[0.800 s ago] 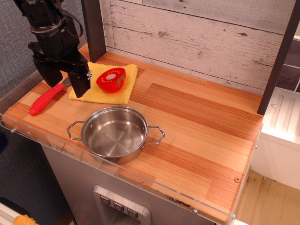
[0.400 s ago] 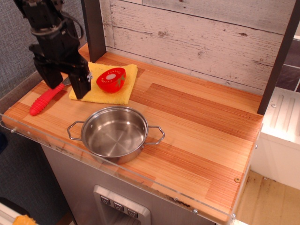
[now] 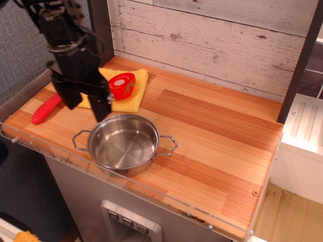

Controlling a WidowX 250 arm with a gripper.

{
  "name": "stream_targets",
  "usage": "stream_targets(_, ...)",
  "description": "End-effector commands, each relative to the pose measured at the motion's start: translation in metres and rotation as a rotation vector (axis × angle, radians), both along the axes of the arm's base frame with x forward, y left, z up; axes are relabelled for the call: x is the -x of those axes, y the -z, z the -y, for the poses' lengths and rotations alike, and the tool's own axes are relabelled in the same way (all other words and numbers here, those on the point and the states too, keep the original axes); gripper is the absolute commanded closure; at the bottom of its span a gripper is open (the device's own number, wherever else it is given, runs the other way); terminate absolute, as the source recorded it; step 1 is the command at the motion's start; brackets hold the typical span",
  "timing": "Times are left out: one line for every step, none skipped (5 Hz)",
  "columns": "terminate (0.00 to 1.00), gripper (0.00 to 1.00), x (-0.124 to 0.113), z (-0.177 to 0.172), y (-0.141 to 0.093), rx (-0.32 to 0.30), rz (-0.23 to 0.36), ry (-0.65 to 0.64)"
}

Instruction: Move vessel diagonally from bottom to top

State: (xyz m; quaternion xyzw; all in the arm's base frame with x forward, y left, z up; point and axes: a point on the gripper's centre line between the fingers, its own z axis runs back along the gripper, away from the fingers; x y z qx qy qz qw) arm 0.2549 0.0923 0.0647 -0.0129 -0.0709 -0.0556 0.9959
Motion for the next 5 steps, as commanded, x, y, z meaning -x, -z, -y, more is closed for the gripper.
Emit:
stream_targets(0.0, 0.0, 0.01, 0.061, -0.009, -0.009, 0.042, 0.165)
stream_targets(0.0, 0.0, 0.017, 0.078, -0.001, -0.011, 0.021, 0.205)
stream_targets(0.0, 0.0, 0.021, 0.084, 0.011, -0.025, -0.004, 0.221)
stream_targets(0.0, 0.0, 0.019, 0.086, 0.027, -0.051, -0.037, 0.231)
stream_targets(0.0, 0.0, 0.017, 0.089, 0.038, -0.07, -0.057, 0.236)
